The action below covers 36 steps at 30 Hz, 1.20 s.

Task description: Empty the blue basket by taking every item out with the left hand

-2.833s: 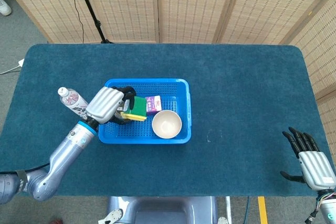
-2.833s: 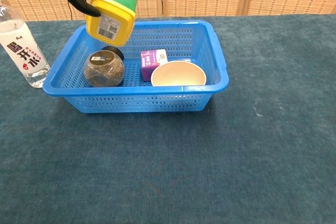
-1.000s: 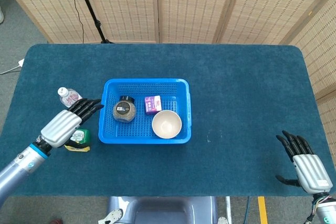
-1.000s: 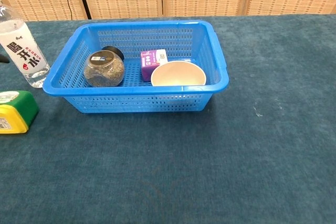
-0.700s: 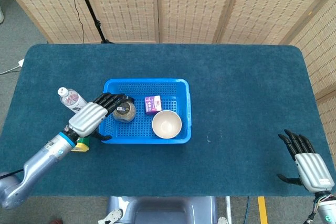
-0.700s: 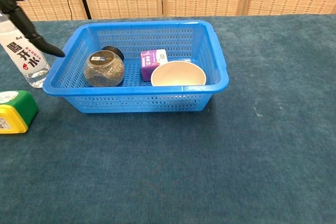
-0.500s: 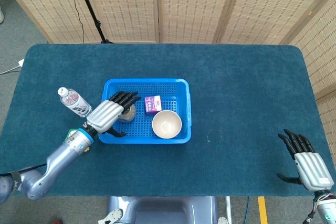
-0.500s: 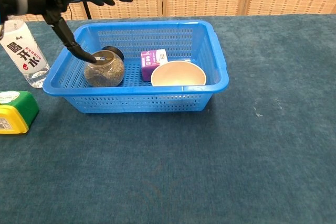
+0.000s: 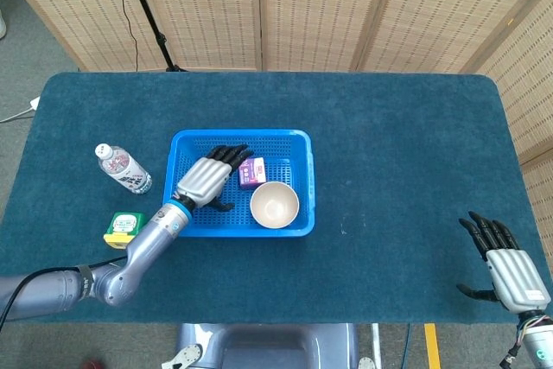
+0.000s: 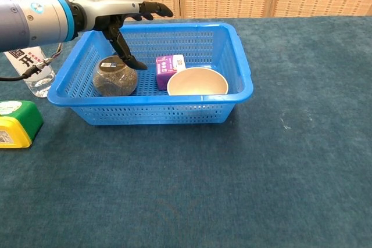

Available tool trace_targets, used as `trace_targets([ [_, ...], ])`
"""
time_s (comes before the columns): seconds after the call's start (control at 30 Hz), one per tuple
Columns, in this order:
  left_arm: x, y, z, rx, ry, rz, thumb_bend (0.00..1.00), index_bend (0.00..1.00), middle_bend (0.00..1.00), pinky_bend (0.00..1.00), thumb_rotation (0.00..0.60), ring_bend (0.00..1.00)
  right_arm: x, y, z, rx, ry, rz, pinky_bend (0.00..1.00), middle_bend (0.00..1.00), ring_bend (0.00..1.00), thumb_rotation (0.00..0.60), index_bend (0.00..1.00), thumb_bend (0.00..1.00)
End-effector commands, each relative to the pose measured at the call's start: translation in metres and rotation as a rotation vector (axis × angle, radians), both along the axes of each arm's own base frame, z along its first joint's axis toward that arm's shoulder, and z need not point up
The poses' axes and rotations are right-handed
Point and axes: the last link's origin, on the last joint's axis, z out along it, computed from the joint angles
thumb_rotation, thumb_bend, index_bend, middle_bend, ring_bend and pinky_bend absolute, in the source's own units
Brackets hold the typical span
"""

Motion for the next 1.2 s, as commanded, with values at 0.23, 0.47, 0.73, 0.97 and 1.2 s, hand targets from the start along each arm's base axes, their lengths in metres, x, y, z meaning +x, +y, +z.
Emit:
trace_targets([
  [0.23, 0.022, 0.013, -0.024, -0.001, 0.011, -0.003, 0.23, 0.19, 0.03, 0.00, 0.600, 0.00, -0.003, -0.004, 0.000, -0.002, 0.002, -0.012, 0.00, 0.00, 0.00, 0.600, 0.00, 0.00],
  [0.47, 0.039, 0.019, -0.053, -0.008, 0.037, 0.000, 0.25, 0.30, 0.11, 0.00, 0.600, 0.09, -0.009, -0.010, 0.002, -0.011, -0.001, -0.045, 0.00, 0.00, 0.00, 0.600, 0.00, 0.00],
  [0.73, 0.048, 0.022, -0.075, 0.005, 0.061, -0.003, 0.26, 0.37, 0.18, 0.00, 0.600, 0.16, -0.011, -0.012, 0.004, -0.014, -0.008, -0.059, 0.00, 0.00, 0.00, 0.600, 0.00, 0.00],
  [0.97, 0.058, 0.025, -0.092, 0.036, 0.062, 0.007, 0.35, 0.42, 0.19, 0.14, 0.600, 0.18, -0.014, -0.015, 0.005, -0.015, -0.015, -0.071, 0.00, 0.00, 0.00, 0.600, 0.00, 0.00],
  [1.2, 0.066, 0.024, -0.105, 0.041, 0.067, 0.011, 0.36, 0.42, 0.19, 0.24, 0.600, 0.18, -0.016, -0.016, 0.008, -0.019, -0.022, -0.081, 0.00, 0.00, 0.00, 0.600, 0.00, 0.00],
])
